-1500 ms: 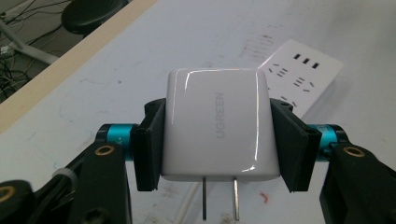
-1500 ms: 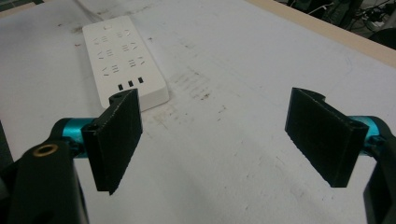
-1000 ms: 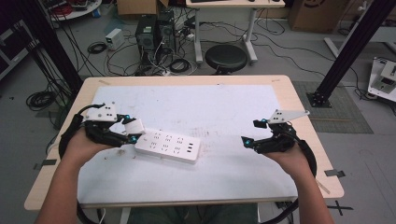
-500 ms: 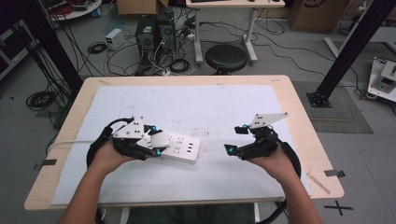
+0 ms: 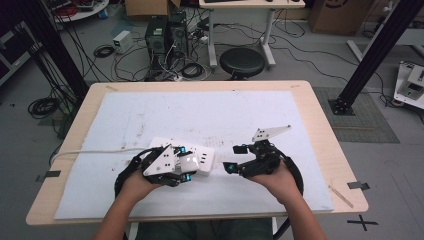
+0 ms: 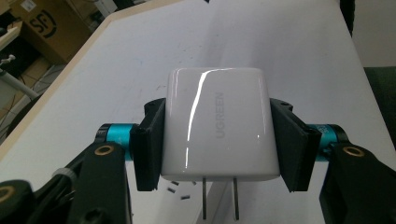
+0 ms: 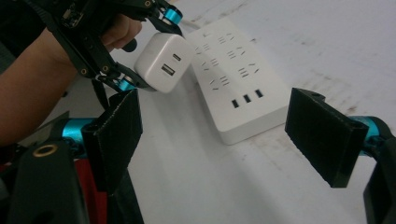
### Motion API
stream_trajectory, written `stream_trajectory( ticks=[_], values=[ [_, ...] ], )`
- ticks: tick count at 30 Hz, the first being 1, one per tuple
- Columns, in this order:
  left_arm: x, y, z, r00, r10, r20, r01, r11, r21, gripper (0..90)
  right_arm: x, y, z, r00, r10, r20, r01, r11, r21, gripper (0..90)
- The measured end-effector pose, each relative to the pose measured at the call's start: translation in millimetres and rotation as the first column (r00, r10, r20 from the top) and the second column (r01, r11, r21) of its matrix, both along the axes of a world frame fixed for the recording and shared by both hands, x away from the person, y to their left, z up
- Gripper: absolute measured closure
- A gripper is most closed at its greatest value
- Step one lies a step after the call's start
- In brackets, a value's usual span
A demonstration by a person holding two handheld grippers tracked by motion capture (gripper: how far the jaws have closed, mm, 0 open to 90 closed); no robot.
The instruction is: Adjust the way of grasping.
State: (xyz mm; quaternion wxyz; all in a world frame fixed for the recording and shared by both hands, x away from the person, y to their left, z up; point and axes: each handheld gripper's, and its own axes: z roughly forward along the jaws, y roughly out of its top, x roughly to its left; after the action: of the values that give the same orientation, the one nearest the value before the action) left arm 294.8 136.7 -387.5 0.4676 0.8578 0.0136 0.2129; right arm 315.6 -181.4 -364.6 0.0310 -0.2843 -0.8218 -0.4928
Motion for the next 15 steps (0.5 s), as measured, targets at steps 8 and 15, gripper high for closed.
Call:
stream_trajectory(
  ticks=[8,15],
  values=[
    [-8.5,-13.6,-10.2,0.9968,0.006,0.080,-0.006,0.9999,-0.009,42.4,1.0,18.1,-16.1,0.9943,0.050,-0.094,-0.045,0.997,0.057,19.3],
    [-11.8,-21.5,-13.1,0.9920,-0.006,0.126,0.011,0.9994,-0.033,42.5,4.4,30.0,-23.1,0.9874,0.065,-0.145,-0.053,0.995,0.081,19.3]
  ],
)
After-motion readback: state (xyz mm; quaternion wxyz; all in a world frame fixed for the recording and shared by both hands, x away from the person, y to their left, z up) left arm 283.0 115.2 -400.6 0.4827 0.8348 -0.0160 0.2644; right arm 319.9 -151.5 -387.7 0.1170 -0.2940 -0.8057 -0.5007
